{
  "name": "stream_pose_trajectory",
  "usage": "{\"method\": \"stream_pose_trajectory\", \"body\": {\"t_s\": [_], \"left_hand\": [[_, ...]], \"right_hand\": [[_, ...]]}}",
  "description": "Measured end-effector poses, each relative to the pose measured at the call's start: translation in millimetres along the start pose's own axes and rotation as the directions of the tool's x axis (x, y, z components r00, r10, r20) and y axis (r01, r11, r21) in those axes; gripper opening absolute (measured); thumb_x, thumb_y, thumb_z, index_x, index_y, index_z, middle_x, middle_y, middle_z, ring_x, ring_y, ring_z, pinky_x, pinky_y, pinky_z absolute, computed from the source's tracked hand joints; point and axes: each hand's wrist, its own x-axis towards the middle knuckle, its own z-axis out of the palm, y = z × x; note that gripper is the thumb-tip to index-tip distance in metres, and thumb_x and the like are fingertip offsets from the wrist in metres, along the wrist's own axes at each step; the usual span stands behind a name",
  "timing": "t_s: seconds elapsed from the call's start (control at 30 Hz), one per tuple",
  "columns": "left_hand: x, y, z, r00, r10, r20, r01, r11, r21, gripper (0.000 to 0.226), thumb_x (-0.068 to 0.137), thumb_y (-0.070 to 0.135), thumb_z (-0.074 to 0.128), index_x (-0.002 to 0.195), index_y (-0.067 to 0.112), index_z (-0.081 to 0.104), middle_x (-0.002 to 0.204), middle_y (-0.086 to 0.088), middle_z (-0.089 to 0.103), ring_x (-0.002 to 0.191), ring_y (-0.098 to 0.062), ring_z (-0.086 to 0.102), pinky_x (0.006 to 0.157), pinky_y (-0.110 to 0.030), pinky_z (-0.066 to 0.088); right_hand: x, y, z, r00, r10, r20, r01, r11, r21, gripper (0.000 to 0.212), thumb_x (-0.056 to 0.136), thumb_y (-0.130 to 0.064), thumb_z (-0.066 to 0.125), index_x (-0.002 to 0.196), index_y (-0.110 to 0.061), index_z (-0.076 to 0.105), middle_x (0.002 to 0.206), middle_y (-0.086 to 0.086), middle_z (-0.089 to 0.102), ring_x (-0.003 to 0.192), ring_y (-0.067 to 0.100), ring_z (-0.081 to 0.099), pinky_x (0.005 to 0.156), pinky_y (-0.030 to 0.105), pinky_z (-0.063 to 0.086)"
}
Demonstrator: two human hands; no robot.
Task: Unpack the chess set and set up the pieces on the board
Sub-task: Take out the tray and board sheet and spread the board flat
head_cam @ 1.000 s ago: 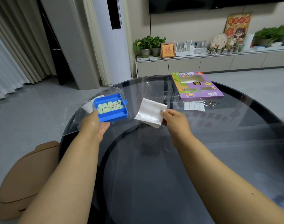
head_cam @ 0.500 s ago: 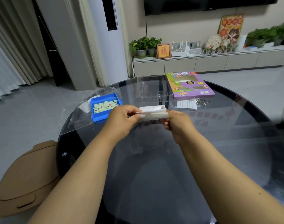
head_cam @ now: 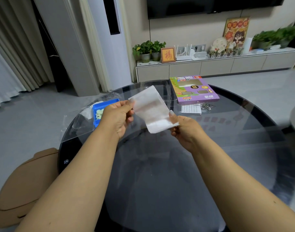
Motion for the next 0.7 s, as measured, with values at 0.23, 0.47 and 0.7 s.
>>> {"method": "stream_pose_trajectory", "body": {"t_s": [0.23, 0.47, 0.7], "left_hand": [[-1.3, 9.9, 4.5, 0.998, 0.021, -0.054, -0.016, 0.996, 0.083, 0.011, 0.084, 0.001, 0.067, 0.084, 0.012, 0.066, 0.06, 0.002, 0.057, 0.039, 0.0, 0.045, 0.036, -0.014, 0.032], [-7.6, 2.6, 12.2, 0.996, 0.059, 0.065, -0.075, 0.959, 0.275, 0.005, 0.089, 0.008, 0.065, 0.092, 0.011, 0.068, 0.063, 0.0, 0.059, 0.04, 0.0, 0.047, 0.038, -0.015, 0.037], [-8.6, 5.8, 19.1, 0.994, 0.105, 0.031, -0.109, 0.953, 0.284, 0.005, 0.091, 0.011, 0.064, 0.086, 0.01, 0.063, 0.068, -0.006, 0.064, 0.047, -0.004, 0.06, 0.047, -0.016, 0.05]], "right_hand": [[-12.3, -4.6, -18.3, 0.991, -0.051, 0.127, 0.09, 0.941, -0.327, 0.027, 0.083, -0.03, 0.068, 0.072, -0.008, 0.056, 0.069, 0.009, 0.054, 0.061, 0.014, 0.048, 0.063, 0.022, 0.042], [-17.0, -38.3, -9.1, 0.928, -0.305, 0.213, 0.357, 0.891, -0.282, 0.04, 0.077, -0.016, 0.075, 0.11, -0.025, 0.055, 0.105, 0.003, 0.067, 0.093, 0.015, 0.063, 0.083, 0.03, 0.052], [-20.4, -37.0, -3.8, 0.868, -0.477, 0.137, 0.487, 0.765, -0.421, 0.048, 0.07, -0.015, 0.082, 0.092, -0.03, 0.041, 0.09, 0.0, 0.055, 0.082, 0.018, 0.054, 0.081, 0.046, 0.05]]}}
